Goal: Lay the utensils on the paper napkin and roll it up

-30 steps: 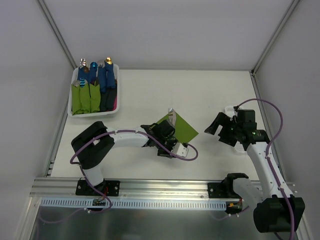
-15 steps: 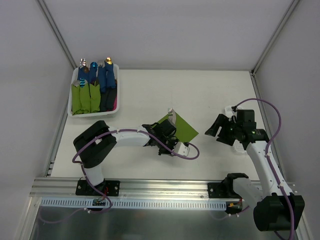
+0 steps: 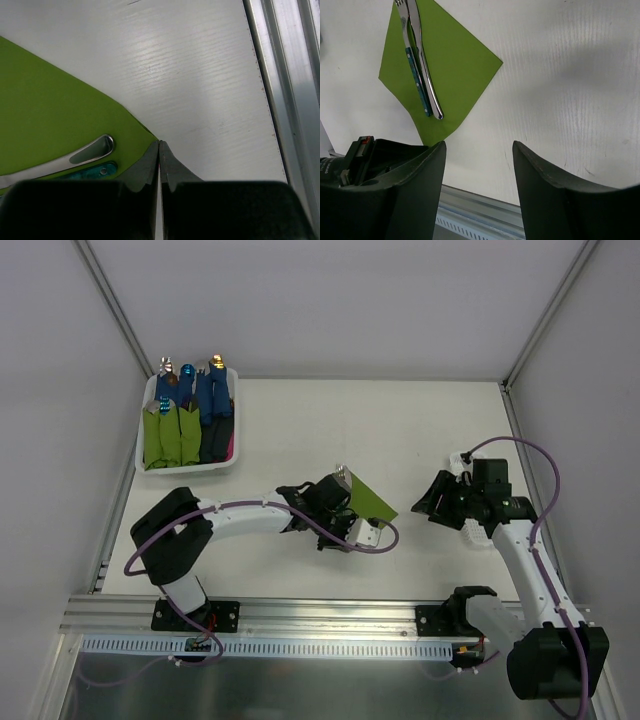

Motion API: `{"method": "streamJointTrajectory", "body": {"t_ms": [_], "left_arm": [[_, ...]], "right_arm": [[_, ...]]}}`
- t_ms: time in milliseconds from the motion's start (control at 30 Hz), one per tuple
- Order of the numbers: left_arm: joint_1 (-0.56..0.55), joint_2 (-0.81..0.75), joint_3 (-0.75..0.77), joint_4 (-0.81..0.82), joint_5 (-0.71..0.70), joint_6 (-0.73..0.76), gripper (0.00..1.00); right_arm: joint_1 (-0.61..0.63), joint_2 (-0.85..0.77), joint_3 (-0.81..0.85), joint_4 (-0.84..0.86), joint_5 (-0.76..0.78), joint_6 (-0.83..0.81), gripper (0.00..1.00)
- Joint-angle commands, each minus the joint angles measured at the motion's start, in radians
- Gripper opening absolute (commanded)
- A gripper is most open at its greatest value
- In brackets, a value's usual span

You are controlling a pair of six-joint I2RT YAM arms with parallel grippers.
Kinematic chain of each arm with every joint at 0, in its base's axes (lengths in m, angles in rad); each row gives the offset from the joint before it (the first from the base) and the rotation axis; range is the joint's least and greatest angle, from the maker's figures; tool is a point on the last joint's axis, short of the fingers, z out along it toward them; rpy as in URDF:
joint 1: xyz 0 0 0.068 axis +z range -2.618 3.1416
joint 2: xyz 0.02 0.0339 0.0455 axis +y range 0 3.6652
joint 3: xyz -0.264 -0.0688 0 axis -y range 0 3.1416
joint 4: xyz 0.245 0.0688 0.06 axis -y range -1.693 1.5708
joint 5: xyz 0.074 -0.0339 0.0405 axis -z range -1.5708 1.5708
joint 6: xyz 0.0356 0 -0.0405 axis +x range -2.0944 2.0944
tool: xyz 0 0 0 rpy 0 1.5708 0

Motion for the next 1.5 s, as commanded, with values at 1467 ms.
{"method": "streamJointTrajectory", "body": {"t_ms": [1467], "left_arm": [[0.275,0.273,0.315,-0.088,0.111,-0.194,0.0]], "right_arm": [[0.419,0.387,-0.153,0.739,-0.197,0.429,0.2]]}}
